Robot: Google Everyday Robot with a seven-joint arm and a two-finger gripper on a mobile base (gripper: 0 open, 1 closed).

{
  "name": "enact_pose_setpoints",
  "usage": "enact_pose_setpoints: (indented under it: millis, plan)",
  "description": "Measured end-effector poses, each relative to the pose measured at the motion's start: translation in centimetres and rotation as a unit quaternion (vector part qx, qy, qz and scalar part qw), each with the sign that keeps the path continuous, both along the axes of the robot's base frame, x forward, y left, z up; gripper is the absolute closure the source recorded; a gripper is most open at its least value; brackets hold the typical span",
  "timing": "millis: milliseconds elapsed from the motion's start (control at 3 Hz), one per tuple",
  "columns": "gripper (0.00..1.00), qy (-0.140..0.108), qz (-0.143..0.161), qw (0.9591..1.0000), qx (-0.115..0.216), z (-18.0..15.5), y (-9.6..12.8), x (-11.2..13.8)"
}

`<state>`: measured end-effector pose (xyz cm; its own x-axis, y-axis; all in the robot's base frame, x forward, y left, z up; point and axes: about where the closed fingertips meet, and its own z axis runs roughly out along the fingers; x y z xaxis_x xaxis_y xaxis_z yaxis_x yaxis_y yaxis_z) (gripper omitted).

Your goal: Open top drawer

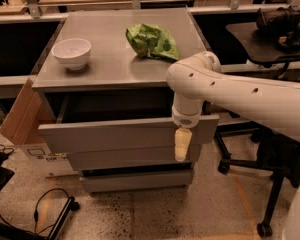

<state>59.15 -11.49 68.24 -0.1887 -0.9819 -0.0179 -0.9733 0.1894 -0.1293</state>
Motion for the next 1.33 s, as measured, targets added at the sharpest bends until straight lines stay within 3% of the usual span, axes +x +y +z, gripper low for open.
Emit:
enact_pose_setpoints:
  millis: [333, 1000, 1333]
  plan:
    - [0.16, 0.001, 0.000, 1.0000, 0.000, -0.1, 0.0, -0.1]
    - [0.68, 0.060, -0.012, 0.9981, 0.005, -1.9, 0.5, -3.2]
    - [0.56, 0.060, -0.012, 0.9981, 0.005, -1.5, 0.5, -3.2]
